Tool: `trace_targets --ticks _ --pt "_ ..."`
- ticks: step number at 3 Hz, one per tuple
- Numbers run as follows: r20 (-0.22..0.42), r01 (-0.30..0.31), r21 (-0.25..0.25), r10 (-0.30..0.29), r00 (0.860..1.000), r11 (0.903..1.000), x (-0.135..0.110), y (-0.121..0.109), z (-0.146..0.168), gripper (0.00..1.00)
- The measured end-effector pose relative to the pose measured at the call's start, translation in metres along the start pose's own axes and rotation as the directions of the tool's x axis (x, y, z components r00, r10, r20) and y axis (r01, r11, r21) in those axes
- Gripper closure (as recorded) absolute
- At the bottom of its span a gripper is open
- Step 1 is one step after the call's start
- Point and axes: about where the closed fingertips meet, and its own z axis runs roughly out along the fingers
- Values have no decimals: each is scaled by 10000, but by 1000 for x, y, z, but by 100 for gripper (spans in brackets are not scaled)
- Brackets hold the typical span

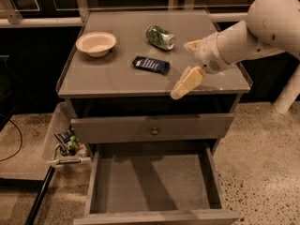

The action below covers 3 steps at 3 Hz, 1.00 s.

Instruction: Place rxbar blueberry into middle drawer

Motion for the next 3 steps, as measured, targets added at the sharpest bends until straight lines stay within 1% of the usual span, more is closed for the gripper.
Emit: trace_targets --ticks 1,2,3 --pt "627 -469 -627 509 9967 9969 -6 -5 30 0" --pt "887 -655 -998 744 9933 9929 -15 -13 51 0" --pt "867 -766 -1151 868 9924 9904 -21 -26 68 0"
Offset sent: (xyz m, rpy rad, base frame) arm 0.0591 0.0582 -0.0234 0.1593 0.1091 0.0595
